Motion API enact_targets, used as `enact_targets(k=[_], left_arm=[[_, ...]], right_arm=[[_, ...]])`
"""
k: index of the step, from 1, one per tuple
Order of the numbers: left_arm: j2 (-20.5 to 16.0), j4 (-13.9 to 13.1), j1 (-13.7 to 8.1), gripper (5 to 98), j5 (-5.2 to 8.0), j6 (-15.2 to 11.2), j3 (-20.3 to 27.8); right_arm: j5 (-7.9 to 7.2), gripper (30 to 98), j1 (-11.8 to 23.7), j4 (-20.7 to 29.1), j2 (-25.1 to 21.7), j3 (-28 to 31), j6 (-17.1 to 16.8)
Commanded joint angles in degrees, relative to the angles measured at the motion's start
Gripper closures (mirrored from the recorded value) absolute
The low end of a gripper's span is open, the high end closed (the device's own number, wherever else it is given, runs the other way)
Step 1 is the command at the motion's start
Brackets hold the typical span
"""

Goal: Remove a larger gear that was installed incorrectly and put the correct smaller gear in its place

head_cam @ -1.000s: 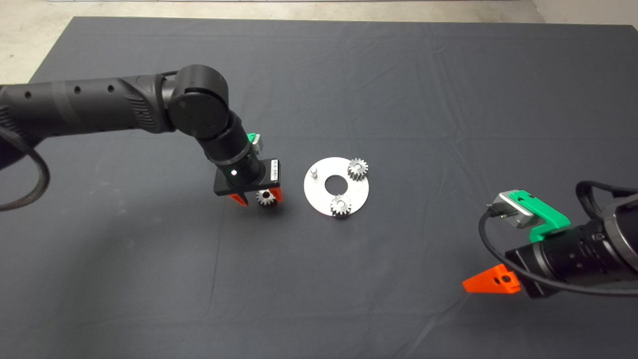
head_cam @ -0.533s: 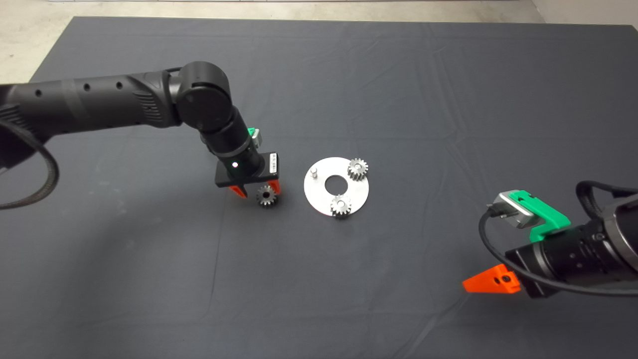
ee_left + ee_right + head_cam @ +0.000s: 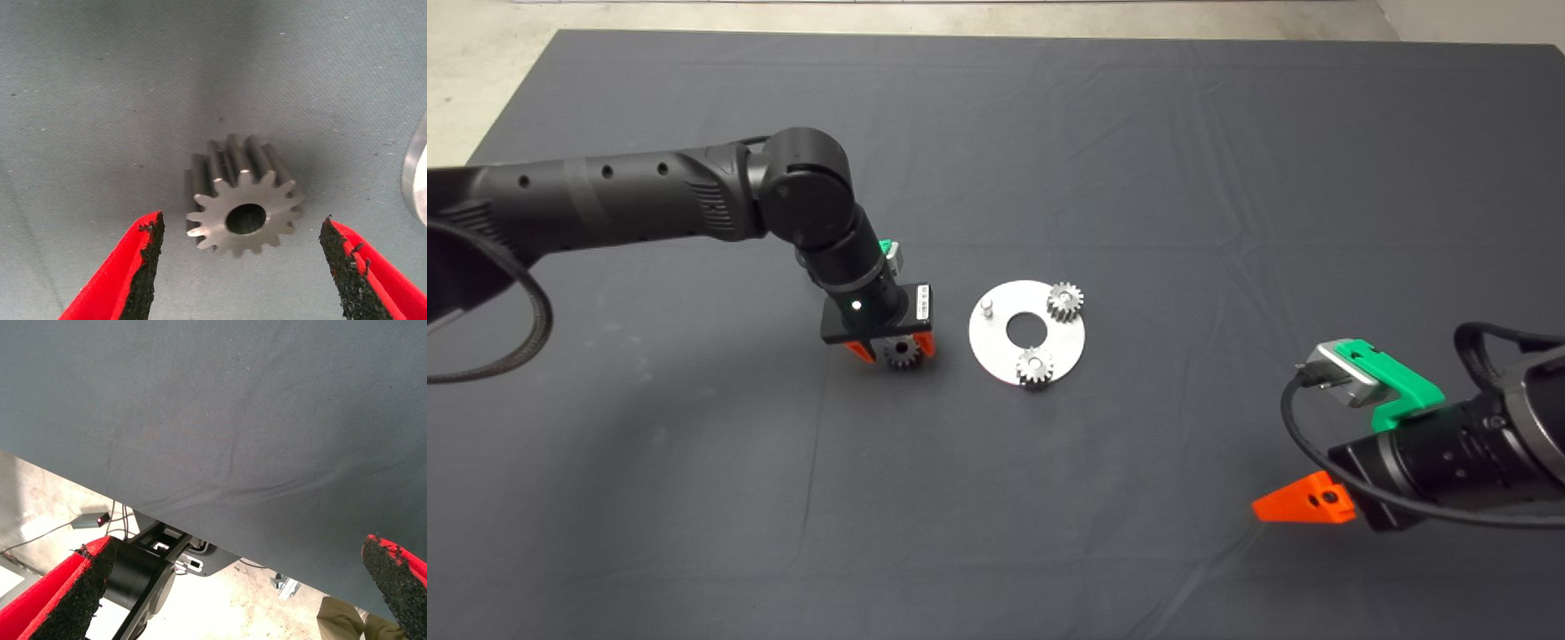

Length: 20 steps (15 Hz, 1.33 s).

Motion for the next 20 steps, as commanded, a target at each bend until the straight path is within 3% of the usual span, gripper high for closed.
enact_targets(k=[1,3,10,20], left_arm=[[0.0,1.74,-0.02,44.9,0.38,0.3,-0.05],[0.26,3.36,0.15,44.9,0.38,0.39,-0.84],[0.35,5.12,1.28,44.9,0.65,0.83,-1.19],[0.44,5.38,1.21,48.0,1.0,1.18,-1.28]], right_arm=[[0.2,30.7,0.94,1.25,-0.17,0.3,-0.21],[0.2,30.7,0.94,1.25,-0.25,0.3,-0.21],[0.29,30.7,0.94,1.25,-0.08,0.3,-0.21],[0.55,30.7,0.94,1.25,0.1,0.3,-0.19]])
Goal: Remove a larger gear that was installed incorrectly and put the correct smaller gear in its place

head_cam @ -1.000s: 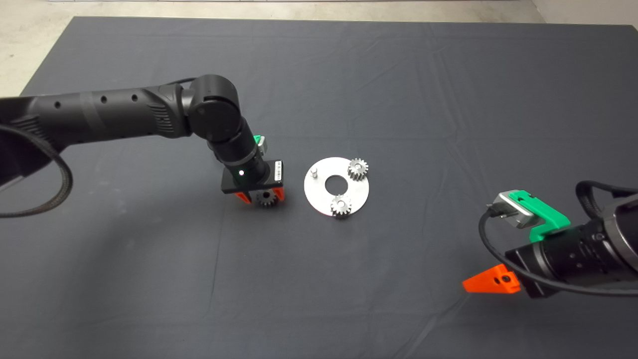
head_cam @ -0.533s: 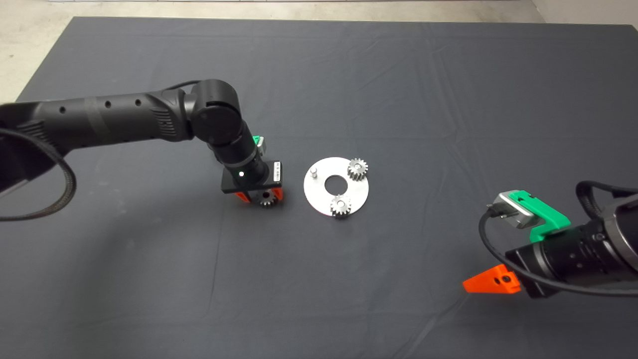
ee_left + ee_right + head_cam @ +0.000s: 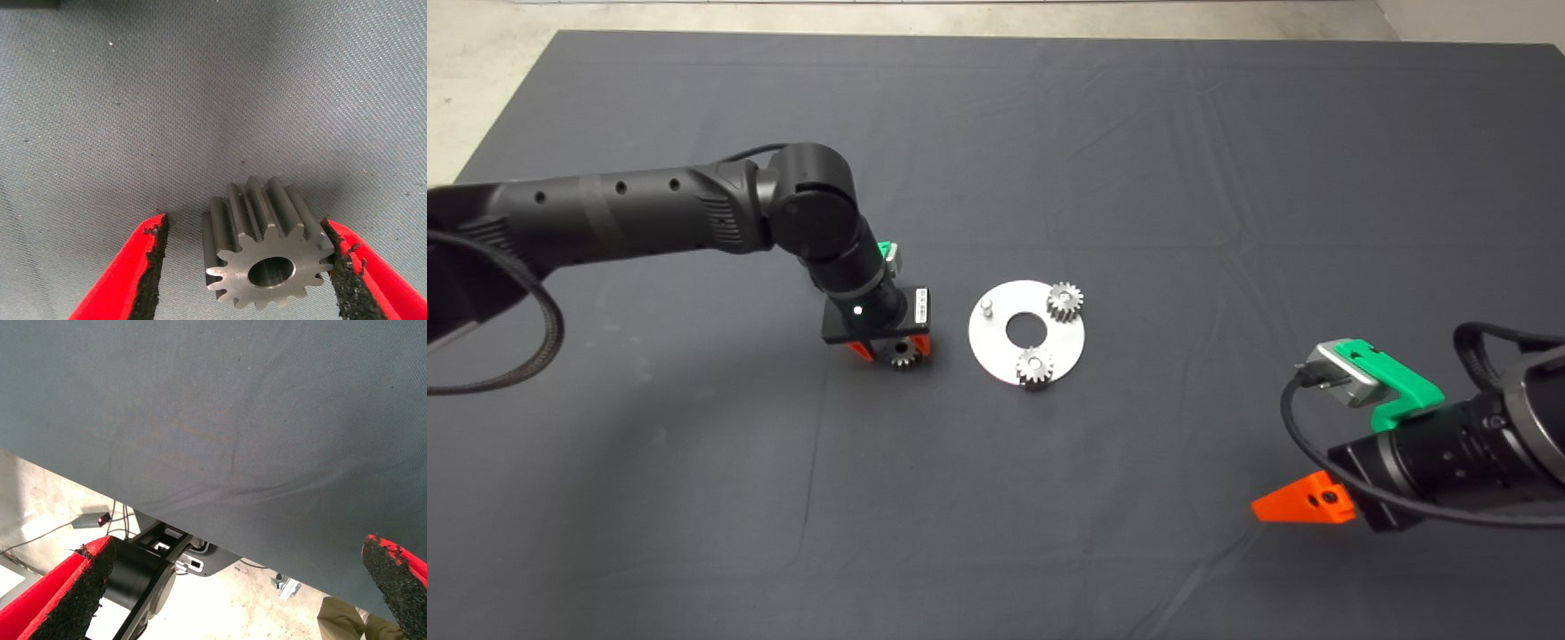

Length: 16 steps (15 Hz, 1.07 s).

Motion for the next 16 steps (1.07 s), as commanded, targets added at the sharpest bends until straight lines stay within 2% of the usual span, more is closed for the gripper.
enact_targets(k=[1,2,5,7,10,11,13,16], left_arm=[[0.22,0.84,-0.47,50.1,0.86,0.44,-0.14],[0.31,0.84,-0.47,52.9,0.86,0.7,-0.14],[0.48,0.84,-0.47,53.5,0.96,0.89,-0.5],[0.66,0.75,-0.47,58.0,1.57,1.23,-0.72],[0.92,0.57,-0.47,61.9,1.74,1.32,-1.02],[0.95,0.57,-0.47,61.9,1.97,1.32,-1.2],[1.8,0.57,-0.47,63.6,3.73,1.32,-1.37],[1.74,0.57,-0.47,65.3,4.0,1.32,-1.73]], right_arm=[[0.38,30.7,0.94,1.25,0.07,0.3,-0.12],[0.38,30.7,0.94,1.25,0.07,0.3,-0.12],[0.47,30.7,0.94,1.25,0.07,0.3,-0.12],[0.47,30.7,0.94,1.25,0.16,0.25,-0.12],[0.47,30.7,0.94,1.25,0.16,0.21,-0.12],[0.47,30.7,0.94,1.25,0.16,0.21,-0.12],[0.47,30.7,0.94,1.25,0.12,0.21,-0.12],[0.47,30.7,0.94,1.25,0.16,0.21,-0.12]])
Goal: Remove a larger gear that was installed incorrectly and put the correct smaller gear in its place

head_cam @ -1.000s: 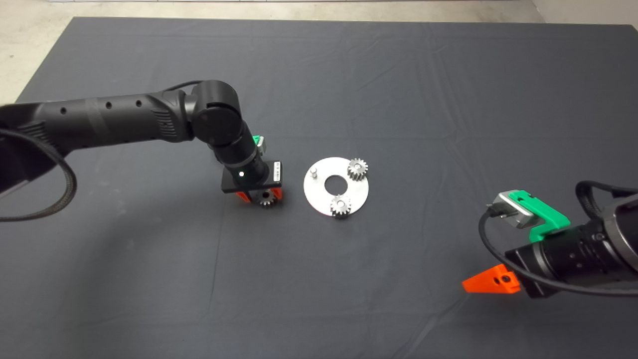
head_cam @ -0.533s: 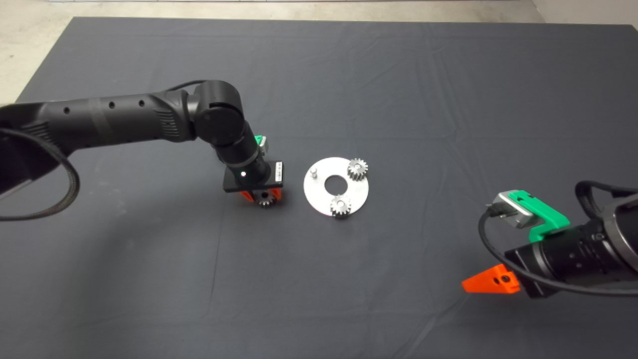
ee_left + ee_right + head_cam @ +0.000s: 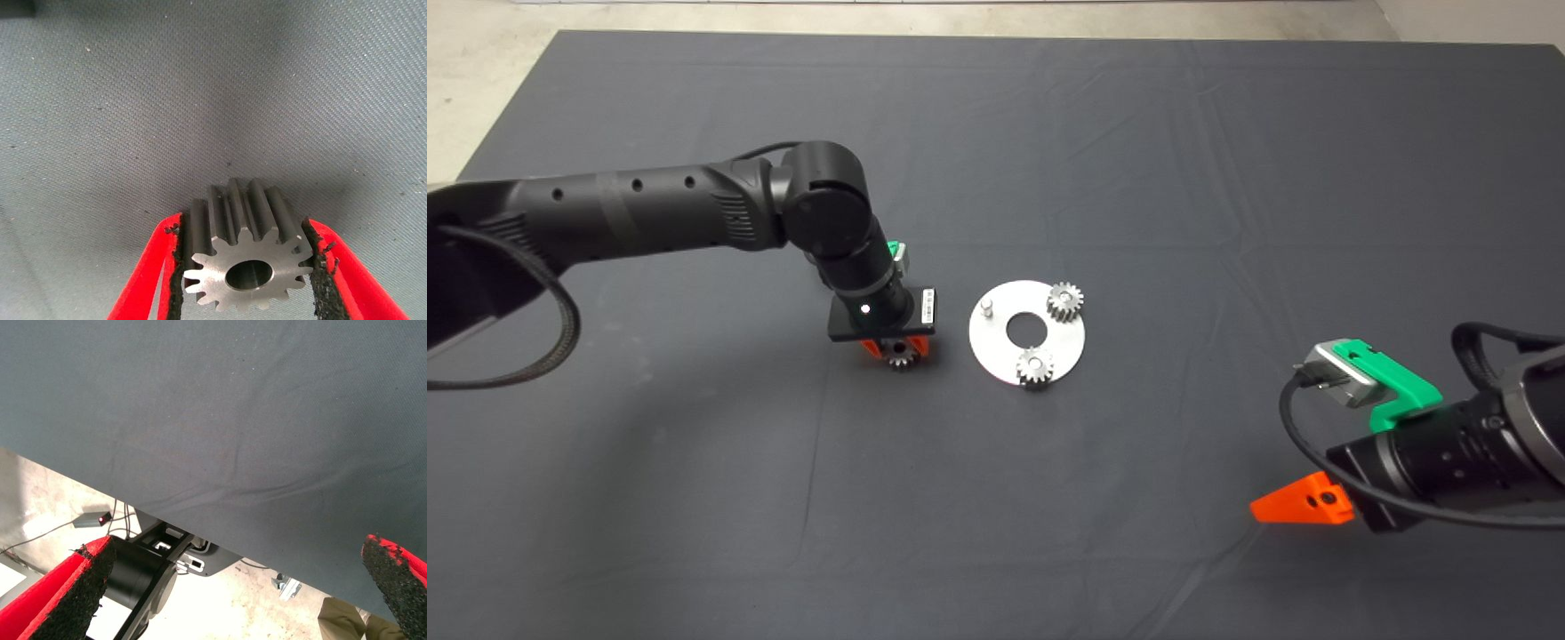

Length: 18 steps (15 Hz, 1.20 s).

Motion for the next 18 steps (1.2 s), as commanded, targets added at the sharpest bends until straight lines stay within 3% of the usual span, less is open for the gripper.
enact_targets(k=[1,6,8,10,11,13,15,18], left_arm=[[-0.28,0.58,-0.34,65.6,1.32,0.43,-0.47],[0.25,0.5,-0.34,69.0,1.55,1.3,-0.4],[0.16,0.41,-0.43,69.2,2.11,1.92,-0.35],[0.25,0.41,-0.78,70.7,3.83,2.01,0.14],[0.25,0.03,-0.98,71.0,4.1,2.01,0.23],[0.25,-1.39,-3.8,71.3,4.28,2.19,0.23],[0.35,-2.77,-5.28,71.6,4.29,3.07,0.23],[1.04,-4.0,-7.21,71.8,6.21,3.33,0.23]], right_arm=[[0.26,30.7,0.94,1.25,-0.03,0.24,-0.12],[0.26,30.7,0.94,1.25,0.05,0.24,-0.03],[0.26,30.7,0.94,1.25,0.05,0.24,-0.03],[0.26,30.7,0.94,1.25,0.05,0.24,-0.03],[0.26,30.7,0.94,1.25,0.05,0.24,-0.03],[0.26,30.7,0.94,1.11,0.05,0.24,-0.03],[0.26,30.7,0.94,1.07,0.05,0.24,-0.03],[0.26,30.7,0.94,1.07,0.06,0.06,-0.11]])
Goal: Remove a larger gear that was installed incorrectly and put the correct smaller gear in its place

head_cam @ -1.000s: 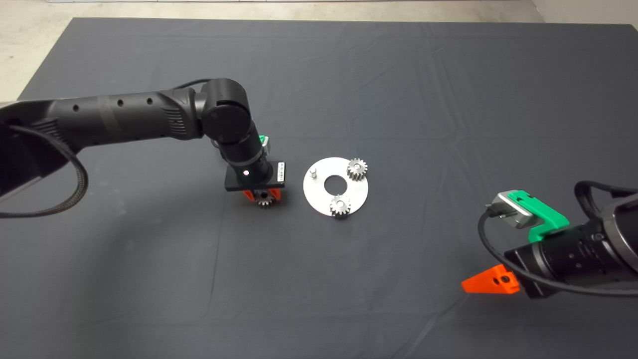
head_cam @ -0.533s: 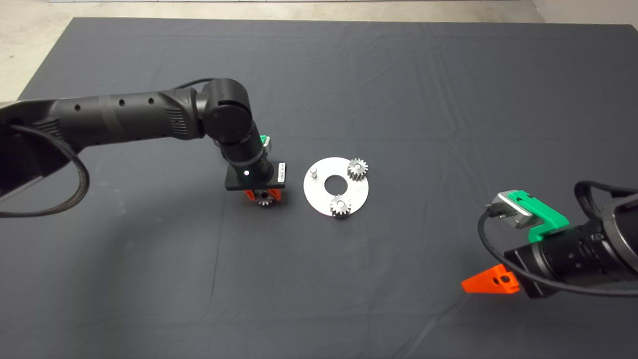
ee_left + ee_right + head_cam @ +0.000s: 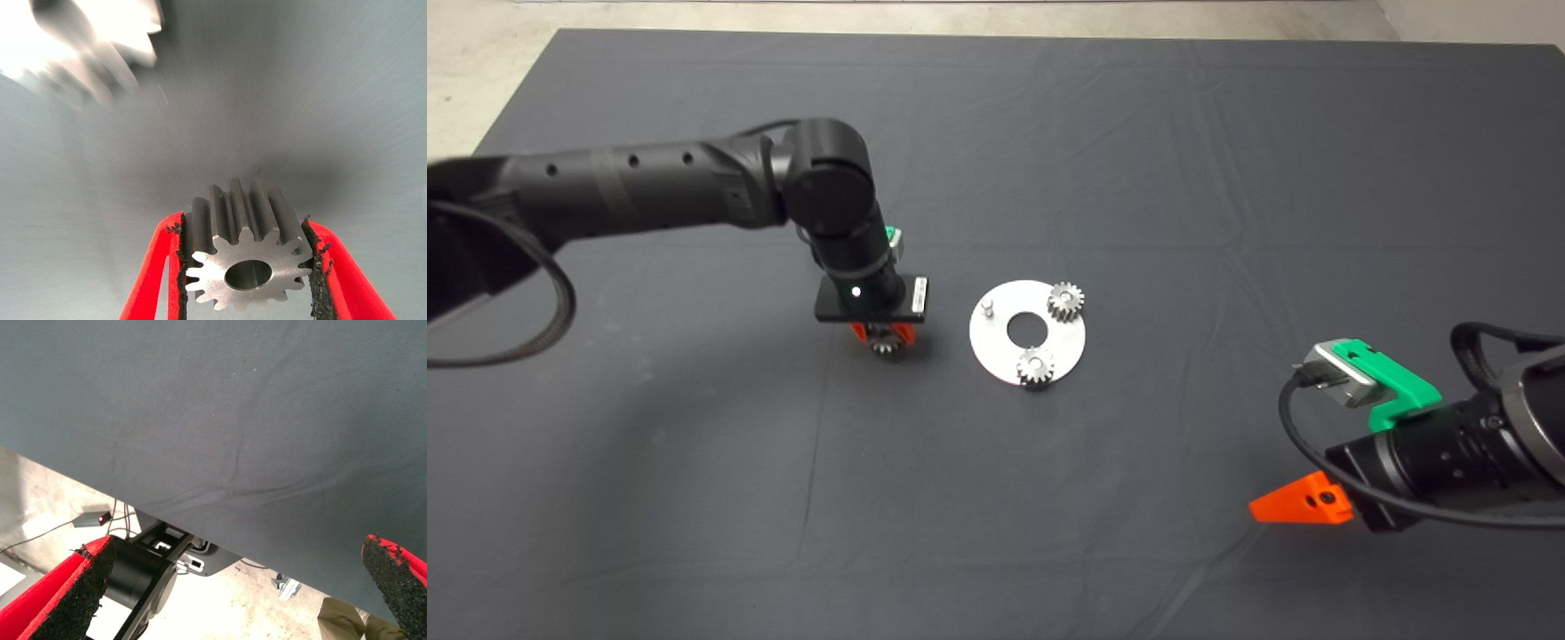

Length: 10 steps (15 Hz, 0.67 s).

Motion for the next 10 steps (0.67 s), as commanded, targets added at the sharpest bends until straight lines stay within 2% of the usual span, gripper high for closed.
enact_targets(k=[1,3,5,7,9,10], left_arm=[[0.61,-2.26,-3.14,71.8,2.44,0.55,0.36],[0.7,-2.68,-3.24,71.8,2.44,0.55,0.36],[2.37,-2.61,-3.24,71.9,1.82,0.55,0.09],[5.24,-2.61,-3.24,71.9,0.52,0.55,-0.16],[6.63,-2.61,-3.24,71.9,-1.2,0.55,-0.17],[6.76,-2.61,-3.24,72.0,-1.62,0.55,-0.17]], right_arm=[[0.25,30.7,0.94,1.1,0.0,-0.11,-0.12],[0.25,30.7,0.86,1.1,0.01,-0.2,-0.21],[-0.1,30.7,0.86,1.1,-0.08,-0.38,-0.21],[-0.36,30.7,0.86,1.1,-0.08,-0.82,-0.3],[-0.66,30.7,0.86,1.1,-0.34,-1.72,-0.5],[-1.26,30.7,0.86,1.1,-0.26,-2.33,-1.01]])
